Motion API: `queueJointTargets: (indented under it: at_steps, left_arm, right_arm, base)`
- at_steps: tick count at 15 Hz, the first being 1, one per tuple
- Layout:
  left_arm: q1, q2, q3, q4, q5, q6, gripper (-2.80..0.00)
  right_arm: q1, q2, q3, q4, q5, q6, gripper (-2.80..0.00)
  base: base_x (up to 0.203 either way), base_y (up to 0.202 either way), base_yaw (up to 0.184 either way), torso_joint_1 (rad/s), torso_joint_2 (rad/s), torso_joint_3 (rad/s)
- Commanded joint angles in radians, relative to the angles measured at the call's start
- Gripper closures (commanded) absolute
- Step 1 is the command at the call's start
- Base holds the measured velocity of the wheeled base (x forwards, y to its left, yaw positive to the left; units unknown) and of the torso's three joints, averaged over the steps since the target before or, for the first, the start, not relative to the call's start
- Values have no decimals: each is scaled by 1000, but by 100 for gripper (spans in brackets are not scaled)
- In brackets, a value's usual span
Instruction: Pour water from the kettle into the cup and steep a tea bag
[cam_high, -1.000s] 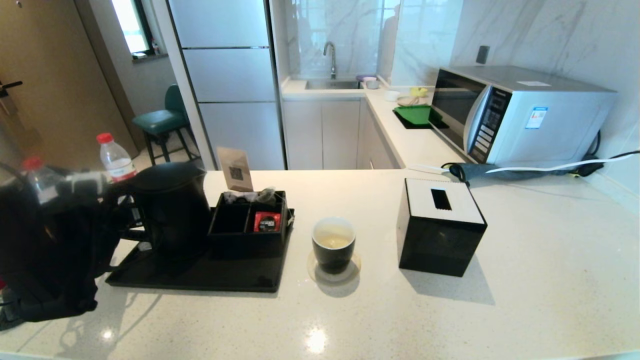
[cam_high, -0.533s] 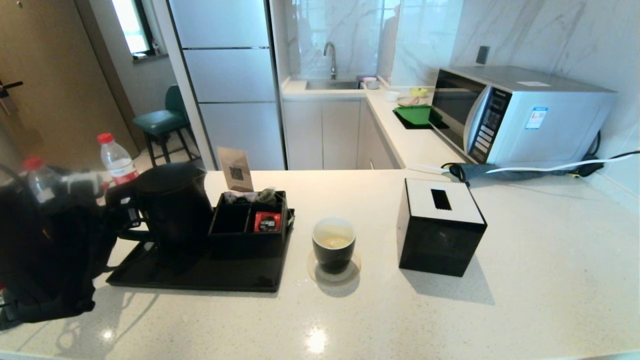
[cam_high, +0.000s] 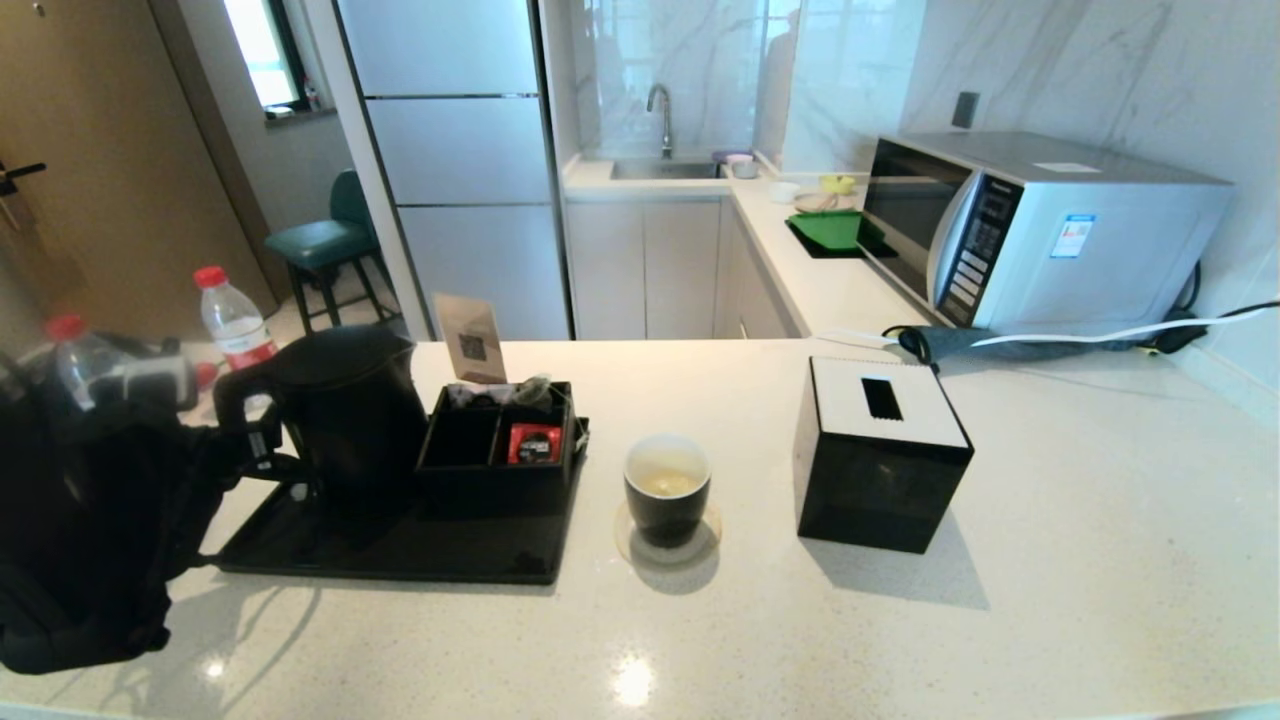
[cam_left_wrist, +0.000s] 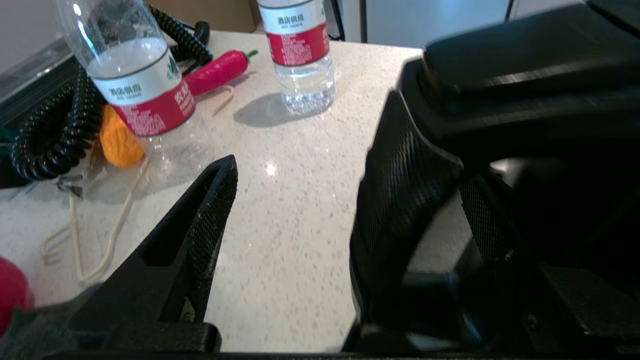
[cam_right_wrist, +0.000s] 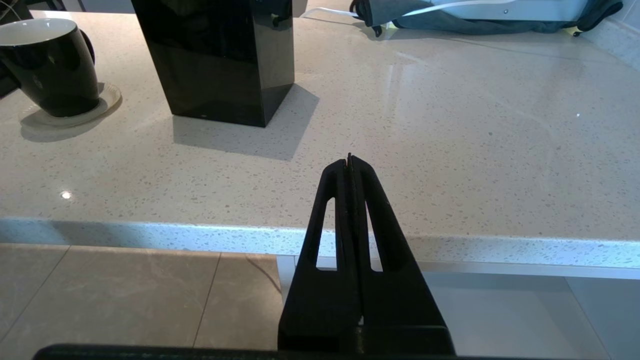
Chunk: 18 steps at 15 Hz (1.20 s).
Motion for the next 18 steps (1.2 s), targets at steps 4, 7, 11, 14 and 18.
queueJointTargets:
  at_steps: [4, 7, 11, 14, 18]
  left_arm:
    - [4, -130, 160, -48, 4, -2, -280]
    - [0, -217, 256, -48, 3, -14, -280]
    - [-25, -327, 371, -48, 3, -20, 0]
    - [-71, -415, 419, -48, 4, -19, 0]
    - [-172, -530, 430, -48, 4, -17, 0]
  right_arm:
    - [0, 1, 0, 0, 0, 0, 0]
    - [0, 1, 0, 0, 0, -1, 0]
    - [0, 1, 0, -1, 0, 0, 0]
    - [0, 1, 0, -1, 0, 0, 0]
    - [0, 1, 0, 0, 0, 0, 0]
  base:
    - [0, 0, 0, 0, 0, 0]
    - [0, 0, 0, 0, 0, 0]
    - [0, 0, 0, 0, 0, 0]
    - [0, 0, 0, 0, 0, 0]
    - [0, 0, 0, 0, 0, 0]
